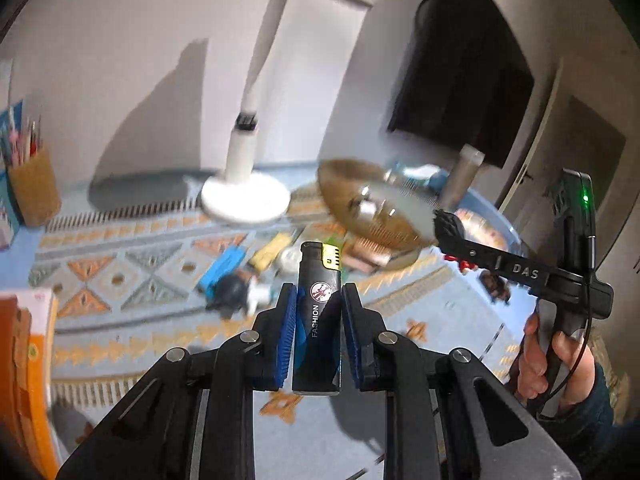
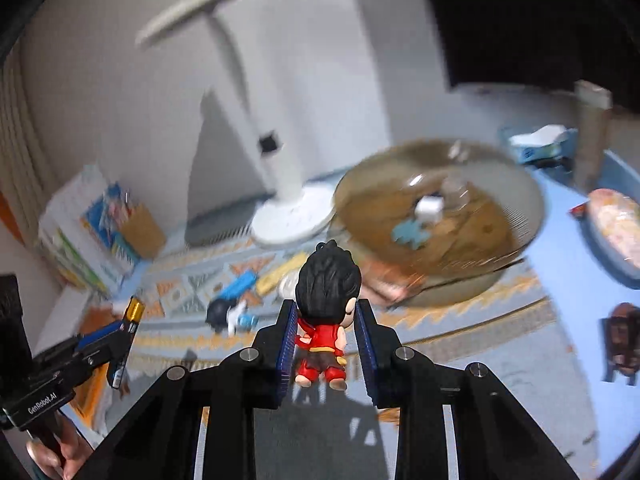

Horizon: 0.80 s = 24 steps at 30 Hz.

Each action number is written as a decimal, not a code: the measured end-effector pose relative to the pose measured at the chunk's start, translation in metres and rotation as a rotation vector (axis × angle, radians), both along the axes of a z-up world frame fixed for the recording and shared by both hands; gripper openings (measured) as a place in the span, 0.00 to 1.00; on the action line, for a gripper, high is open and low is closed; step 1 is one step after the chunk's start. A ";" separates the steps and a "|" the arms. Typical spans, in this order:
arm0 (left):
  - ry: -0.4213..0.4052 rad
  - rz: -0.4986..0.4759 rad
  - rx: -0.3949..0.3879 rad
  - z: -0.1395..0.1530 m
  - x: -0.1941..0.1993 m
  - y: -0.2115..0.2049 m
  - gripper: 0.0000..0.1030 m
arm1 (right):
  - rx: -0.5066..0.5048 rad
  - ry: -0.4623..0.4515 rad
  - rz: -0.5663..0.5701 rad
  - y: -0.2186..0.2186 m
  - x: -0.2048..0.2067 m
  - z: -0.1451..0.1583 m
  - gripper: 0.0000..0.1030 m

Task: Organize rigid objects
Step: 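Carry both items over the amber bowl and open both grippers to drop them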

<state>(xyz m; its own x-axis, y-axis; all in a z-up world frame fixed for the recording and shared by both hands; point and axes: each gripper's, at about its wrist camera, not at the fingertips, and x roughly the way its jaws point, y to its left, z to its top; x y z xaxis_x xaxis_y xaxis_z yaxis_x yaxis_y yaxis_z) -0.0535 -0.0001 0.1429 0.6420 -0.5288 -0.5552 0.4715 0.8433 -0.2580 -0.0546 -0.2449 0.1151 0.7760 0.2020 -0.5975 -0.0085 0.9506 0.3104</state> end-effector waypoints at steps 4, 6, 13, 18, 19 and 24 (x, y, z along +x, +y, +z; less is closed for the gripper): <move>-0.057 0.001 -0.021 0.031 0.005 -0.021 0.19 | 0.023 -0.078 -0.073 -0.030 -0.019 0.036 0.28; -0.082 -0.012 -0.032 0.048 0.012 -0.037 0.19 | 0.012 -0.123 -0.107 -0.043 -0.029 0.057 0.28; -0.155 -0.074 -0.092 0.095 0.021 -0.090 0.19 | -0.025 -0.261 -0.187 -0.079 -0.058 0.120 0.28; -0.171 -0.105 -0.103 0.105 0.028 -0.128 0.19 | -0.068 -0.294 -0.216 -0.095 -0.059 0.137 0.28; -0.168 -0.105 -0.096 0.103 0.032 -0.134 0.19 | -0.074 -0.291 -0.219 -0.098 -0.056 0.136 0.28; -0.088 -0.110 -0.052 0.067 0.065 -0.166 0.19 | -0.053 -0.207 -0.206 -0.112 -0.022 0.105 0.28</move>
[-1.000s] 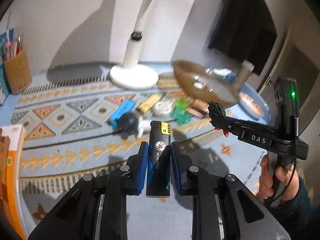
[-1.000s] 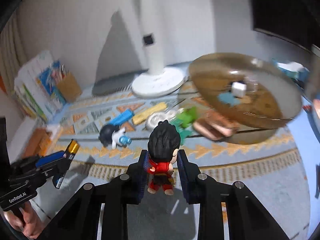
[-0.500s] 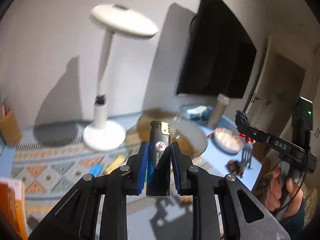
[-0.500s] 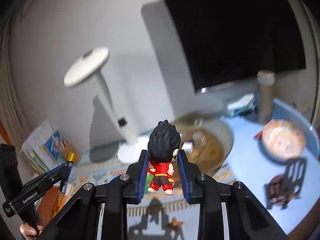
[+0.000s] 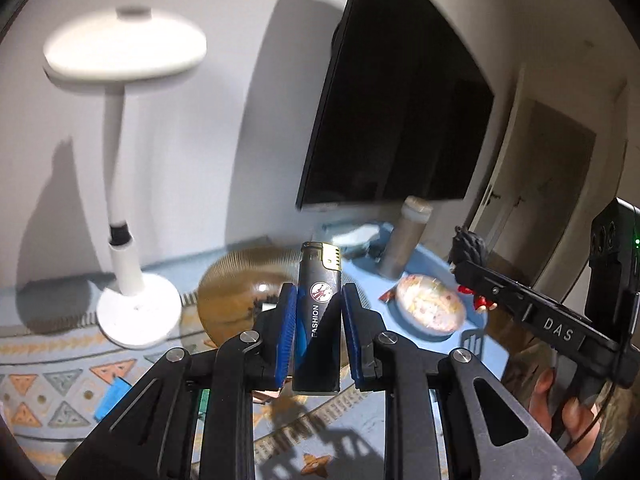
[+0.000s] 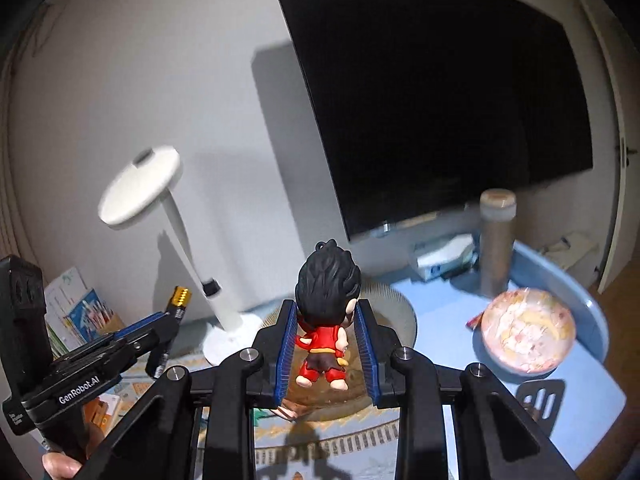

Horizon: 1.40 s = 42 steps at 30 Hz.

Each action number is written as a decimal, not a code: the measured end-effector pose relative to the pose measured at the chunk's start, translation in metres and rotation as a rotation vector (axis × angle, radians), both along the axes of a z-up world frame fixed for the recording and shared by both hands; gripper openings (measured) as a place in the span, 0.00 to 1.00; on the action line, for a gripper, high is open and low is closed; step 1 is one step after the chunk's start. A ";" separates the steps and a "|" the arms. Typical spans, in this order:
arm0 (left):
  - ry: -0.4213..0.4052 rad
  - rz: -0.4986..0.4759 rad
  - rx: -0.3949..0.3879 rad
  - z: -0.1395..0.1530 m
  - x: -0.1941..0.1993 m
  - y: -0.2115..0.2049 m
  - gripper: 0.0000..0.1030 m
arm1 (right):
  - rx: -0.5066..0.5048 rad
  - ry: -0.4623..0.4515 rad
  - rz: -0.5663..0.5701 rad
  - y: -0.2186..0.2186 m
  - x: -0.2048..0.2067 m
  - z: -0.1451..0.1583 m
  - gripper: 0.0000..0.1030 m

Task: Organize rigid objects
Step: 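Carry both items over the amber bowl and open both grippers to drop them, then move both grippers back toward the toys on the mat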

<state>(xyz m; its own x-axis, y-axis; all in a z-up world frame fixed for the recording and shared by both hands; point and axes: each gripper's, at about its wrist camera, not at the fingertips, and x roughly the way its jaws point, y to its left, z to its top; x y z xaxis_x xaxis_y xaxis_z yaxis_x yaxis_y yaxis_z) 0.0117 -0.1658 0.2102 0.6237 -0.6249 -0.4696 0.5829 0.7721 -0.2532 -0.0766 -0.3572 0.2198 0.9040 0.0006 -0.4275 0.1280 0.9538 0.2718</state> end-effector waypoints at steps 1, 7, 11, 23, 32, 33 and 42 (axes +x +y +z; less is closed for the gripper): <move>0.021 0.000 0.009 -0.009 0.008 -0.004 0.19 | 0.007 0.025 0.004 -0.003 0.009 -0.010 0.28; 0.164 -0.002 0.074 -0.074 0.053 -0.029 0.19 | 0.071 0.211 0.046 -0.009 0.071 -0.082 0.28; 0.215 -0.016 0.095 -0.100 0.071 -0.039 0.19 | 0.078 0.309 0.059 -0.009 0.102 -0.118 0.28; 0.207 0.033 -0.026 -0.075 0.065 0.010 0.81 | 0.039 0.278 -0.043 -0.024 0.089 -0.099 0.56; 0.032 0.187 -0.072 -0.011 -0.018 0.111 0.97 | 0.079 0.187 0.074 0.026 0.039 -0.052 0.57; 0.006 0.218 -0.070 -0.005 -0.030 0.125 0.97 | 0.069 0.183 0.094 0.038 0.035 -0.050 0.57; -0.047 0.399 0.085 -0.028 -0.076 0.178 0.99 | 0.019 0.234 0.226 0.122 0.023 -0.076 0.58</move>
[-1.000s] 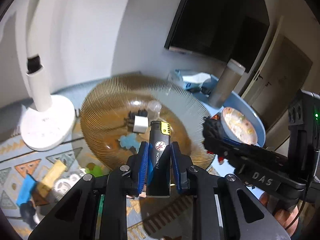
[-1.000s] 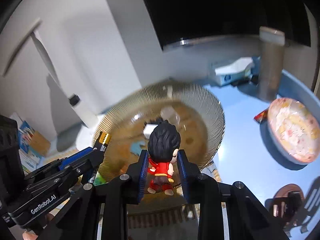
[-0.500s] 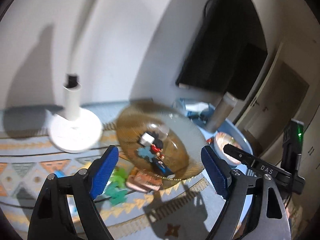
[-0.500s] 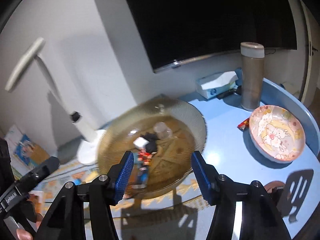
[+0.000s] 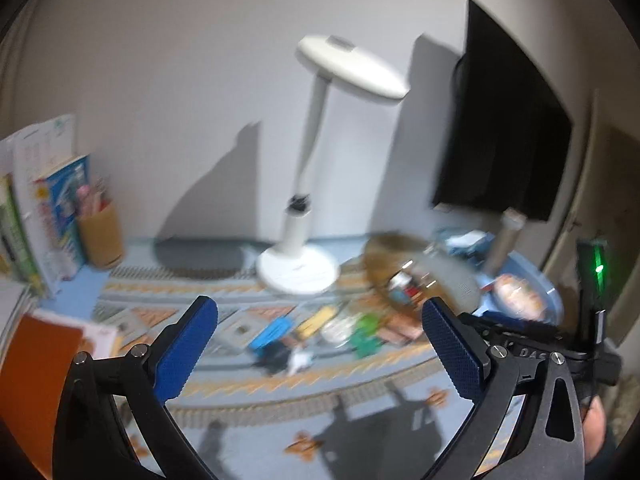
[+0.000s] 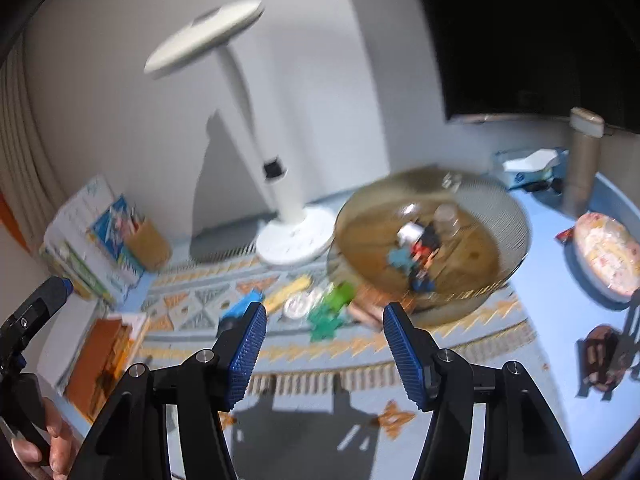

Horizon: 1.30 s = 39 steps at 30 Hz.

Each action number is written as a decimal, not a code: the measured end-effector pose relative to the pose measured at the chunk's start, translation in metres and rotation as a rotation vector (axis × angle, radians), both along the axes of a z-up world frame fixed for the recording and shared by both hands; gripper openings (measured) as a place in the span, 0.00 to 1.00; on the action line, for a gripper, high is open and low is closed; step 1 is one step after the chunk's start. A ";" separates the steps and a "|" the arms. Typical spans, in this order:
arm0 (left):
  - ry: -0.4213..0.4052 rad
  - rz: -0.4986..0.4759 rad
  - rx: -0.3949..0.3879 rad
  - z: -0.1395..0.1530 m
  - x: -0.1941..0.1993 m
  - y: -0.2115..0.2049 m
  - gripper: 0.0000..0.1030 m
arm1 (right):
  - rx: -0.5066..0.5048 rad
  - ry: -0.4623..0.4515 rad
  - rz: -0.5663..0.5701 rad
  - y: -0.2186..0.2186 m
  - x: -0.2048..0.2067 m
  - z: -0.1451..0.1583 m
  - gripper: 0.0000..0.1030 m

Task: Organize rigid objects
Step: 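Move both grippers back toward the toys on the mat, then lower both grippers toward the black-and-white figure and green jelly toy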

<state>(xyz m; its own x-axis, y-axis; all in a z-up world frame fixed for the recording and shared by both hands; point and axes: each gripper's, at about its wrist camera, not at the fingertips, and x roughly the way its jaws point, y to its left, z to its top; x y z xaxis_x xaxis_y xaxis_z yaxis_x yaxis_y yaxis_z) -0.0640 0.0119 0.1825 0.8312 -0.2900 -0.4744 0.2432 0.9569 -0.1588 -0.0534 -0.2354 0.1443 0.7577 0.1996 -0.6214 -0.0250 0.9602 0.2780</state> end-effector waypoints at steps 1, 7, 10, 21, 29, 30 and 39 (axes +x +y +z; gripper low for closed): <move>0.017 0.018 0.018 -0.011 0.001 0.004 0.99 | -0.011 0.017 0.006 0.008 0.001 -0.009 0.58; 0.158 0.072 0.085 -0.099 0.028 0.014 0.99 | -0.115 0.148 0.041 0.043 0.023 -0.083 0.58; 0.217 0.095 0.100 -0.126 0.041 0.019 0.99 | -0.135 0.225 0.064 0.052 0.040 -0.117 0.58; 0.318 0.120 0.123 -0.149 0.058 0.016 0.99 | -0.296 0.227 0.041 0.063 0.079 -0.140 0.86; 0.375 0.156 0.129 -0.157 0.064 0.019 0.99 | -0.265 0.239 0.020 0.058 0.090 -0.145 1.00; 0.385 0.160 0.128 -0.158 0.065 0.019 0.99 | -0.266 0.237 0.025 0.058 0.090 -0.144 1.00; 0.441 0.156 0.099 -0.165 0.071 0.024 0.99 | -0.272 0.237 0.026 0.061 0.089 -0.145 1.00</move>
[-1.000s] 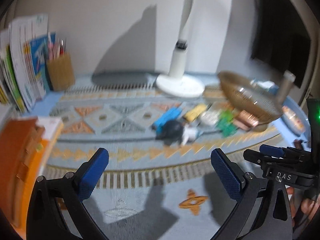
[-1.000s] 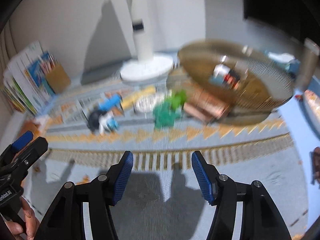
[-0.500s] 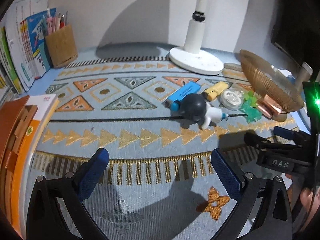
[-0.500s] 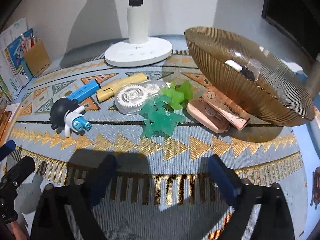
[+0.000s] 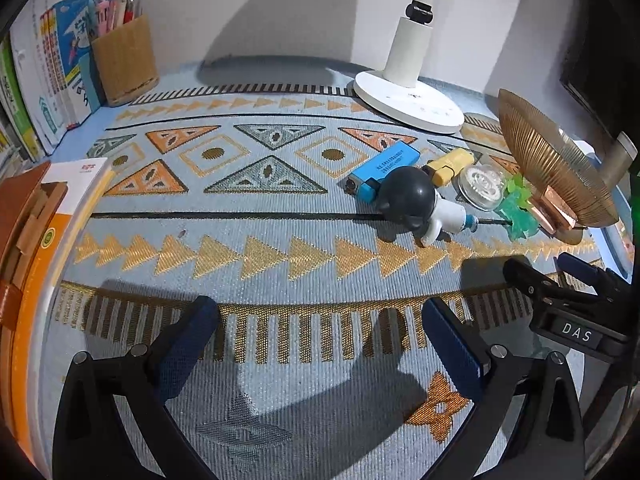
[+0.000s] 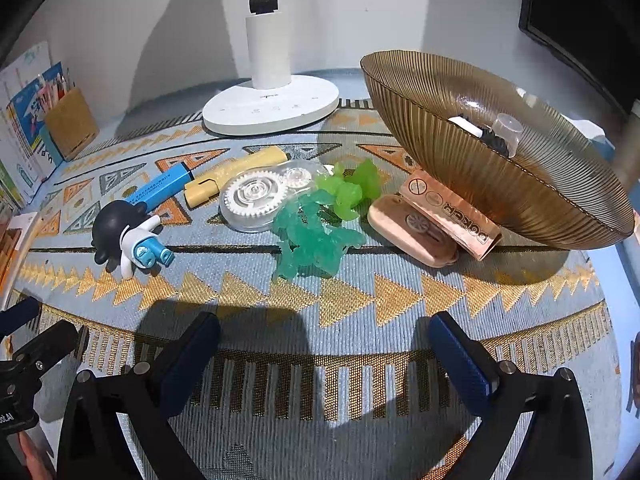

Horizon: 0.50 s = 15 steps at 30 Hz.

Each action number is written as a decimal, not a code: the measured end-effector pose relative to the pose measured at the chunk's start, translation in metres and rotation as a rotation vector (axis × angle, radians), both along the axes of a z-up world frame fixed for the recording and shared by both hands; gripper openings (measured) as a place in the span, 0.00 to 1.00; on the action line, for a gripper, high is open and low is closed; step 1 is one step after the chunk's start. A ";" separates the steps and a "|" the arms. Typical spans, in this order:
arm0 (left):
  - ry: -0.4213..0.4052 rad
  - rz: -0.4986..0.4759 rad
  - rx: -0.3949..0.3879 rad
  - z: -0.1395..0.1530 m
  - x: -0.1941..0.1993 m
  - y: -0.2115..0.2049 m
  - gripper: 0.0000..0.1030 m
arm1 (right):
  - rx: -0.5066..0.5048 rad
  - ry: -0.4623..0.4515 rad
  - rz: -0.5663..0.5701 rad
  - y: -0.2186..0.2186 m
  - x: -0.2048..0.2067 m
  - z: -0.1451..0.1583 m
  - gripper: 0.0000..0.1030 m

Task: Organize rigid objects
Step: 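Lower both grippers toward the black-and-white figure and green jelly toy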

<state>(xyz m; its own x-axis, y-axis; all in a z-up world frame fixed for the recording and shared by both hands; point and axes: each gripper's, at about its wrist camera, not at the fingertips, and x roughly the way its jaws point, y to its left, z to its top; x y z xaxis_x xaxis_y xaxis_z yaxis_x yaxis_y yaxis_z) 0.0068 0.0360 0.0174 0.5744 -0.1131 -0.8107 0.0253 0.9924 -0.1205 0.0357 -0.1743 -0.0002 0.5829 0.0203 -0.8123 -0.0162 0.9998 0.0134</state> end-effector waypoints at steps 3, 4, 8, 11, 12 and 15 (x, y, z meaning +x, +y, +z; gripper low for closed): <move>-0.004 -0.015 0.011 0.001 -0.001 -0.003 0.99 | 0.000 0.000 0.000 -0.001 0.000 0.000 1.00; -0.006 -0.019 0.016 0.001 -0.002 -0.004 0.99 | 0.000 0.000 0.000 0.001 0.000 0.000 1.00; -0.006 -0.033 0.046 0.000 -0.003 -0.010 0.99 | 0.000 0.000 0.000 -0.001 0.000 0.000 1.00; -0.005 -0.047 0.053 0.000 -0.003 -0.012 0.99 | 0.000 0.000 0.000 -0.001 0.000 0.000 1.00; -0.005 -0.050 0.055 0.000 -0.003 -0.013 0.99 | 0.000 0.000 0.000 0.000 0.000 0.000 1.00; 0.000 -0.050 0.058 -0.001 -0.003 -0.014 0.99 | 0.000 -0.001 0.000 -0.001 0.000 0.000 1.00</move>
<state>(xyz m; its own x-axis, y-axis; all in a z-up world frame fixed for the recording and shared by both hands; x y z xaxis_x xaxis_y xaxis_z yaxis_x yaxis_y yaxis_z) 0.0041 0.0222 0.0160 0.5691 -0.0943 -0.8168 0.0748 0.9952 -0.0628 0.0356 -0.1757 -0.0003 0.5833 0.0202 -0.8120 -0.0164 0.9998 0.0131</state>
